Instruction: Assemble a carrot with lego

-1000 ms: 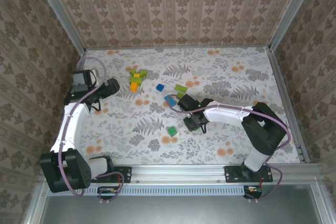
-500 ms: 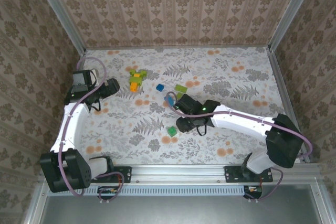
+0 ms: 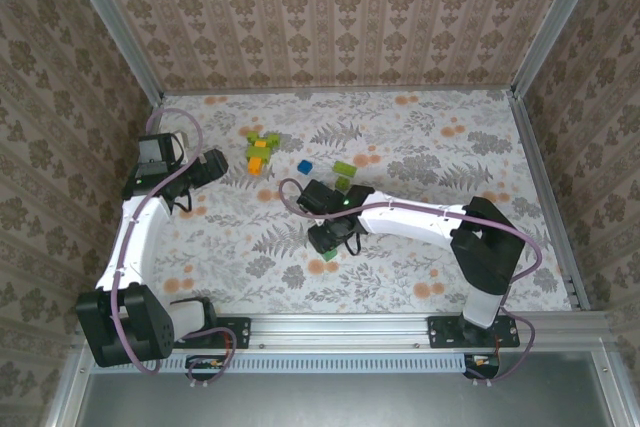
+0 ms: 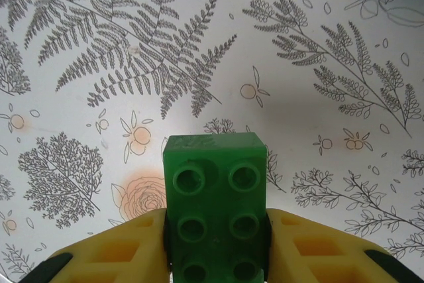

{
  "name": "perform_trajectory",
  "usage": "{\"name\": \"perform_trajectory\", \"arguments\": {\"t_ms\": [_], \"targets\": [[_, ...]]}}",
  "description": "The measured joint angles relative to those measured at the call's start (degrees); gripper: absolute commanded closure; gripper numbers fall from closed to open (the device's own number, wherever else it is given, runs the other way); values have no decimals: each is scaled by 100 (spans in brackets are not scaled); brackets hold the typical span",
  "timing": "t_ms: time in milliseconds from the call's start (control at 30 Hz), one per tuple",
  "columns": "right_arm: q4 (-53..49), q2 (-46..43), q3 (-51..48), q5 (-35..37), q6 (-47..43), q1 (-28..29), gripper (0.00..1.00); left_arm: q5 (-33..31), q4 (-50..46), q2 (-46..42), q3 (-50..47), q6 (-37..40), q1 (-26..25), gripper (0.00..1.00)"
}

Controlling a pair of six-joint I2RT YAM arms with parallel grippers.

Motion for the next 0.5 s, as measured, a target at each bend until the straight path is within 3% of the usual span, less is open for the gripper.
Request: {"name": "perform_trajectory", "arguments": {"t_ms": [500], "targets": [[-208, 94, 2, 0, -20, 22, 63, 0, 0, 37, 0, 0, 0, 0]]}}
